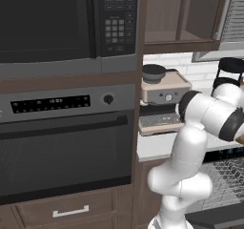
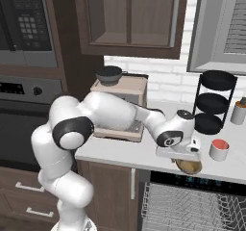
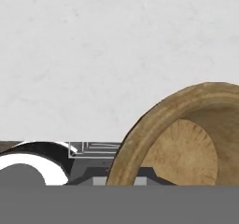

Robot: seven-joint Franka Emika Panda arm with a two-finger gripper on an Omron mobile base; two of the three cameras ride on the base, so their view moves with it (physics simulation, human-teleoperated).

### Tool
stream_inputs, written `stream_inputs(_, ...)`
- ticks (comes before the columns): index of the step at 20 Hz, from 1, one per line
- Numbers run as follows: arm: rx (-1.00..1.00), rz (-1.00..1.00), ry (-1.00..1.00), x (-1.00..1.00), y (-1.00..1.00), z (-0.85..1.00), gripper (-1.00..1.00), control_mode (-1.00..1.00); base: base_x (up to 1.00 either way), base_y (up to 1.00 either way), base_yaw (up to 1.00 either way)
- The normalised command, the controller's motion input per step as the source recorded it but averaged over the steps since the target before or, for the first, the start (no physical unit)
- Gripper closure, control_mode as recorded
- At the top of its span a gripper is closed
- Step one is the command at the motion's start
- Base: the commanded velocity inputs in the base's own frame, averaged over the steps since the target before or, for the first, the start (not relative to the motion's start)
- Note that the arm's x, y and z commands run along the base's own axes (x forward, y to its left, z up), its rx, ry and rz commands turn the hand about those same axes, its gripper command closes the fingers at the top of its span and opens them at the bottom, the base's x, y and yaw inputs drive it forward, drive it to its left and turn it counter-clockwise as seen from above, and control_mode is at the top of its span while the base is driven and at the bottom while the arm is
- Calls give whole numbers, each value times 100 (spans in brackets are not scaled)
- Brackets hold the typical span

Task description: Pick up the cup and bowl from the counter, place them in the dishwasher, and close the dishwasher door.

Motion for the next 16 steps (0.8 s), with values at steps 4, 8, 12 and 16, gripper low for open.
stream_inputs(4,3,25,-6,-100,13,0,100,-100,0,0,0)
stream_inputs(8,18,23,-1,-98,0,-1,100,-100,0,0,0)
stream_inputs(12,19,19,-10,-91,-7,-7,100,-100,0,0,0)
stream_inputs(16,26,15,-15,-23,-7,-31,100,-100,0,0,0)
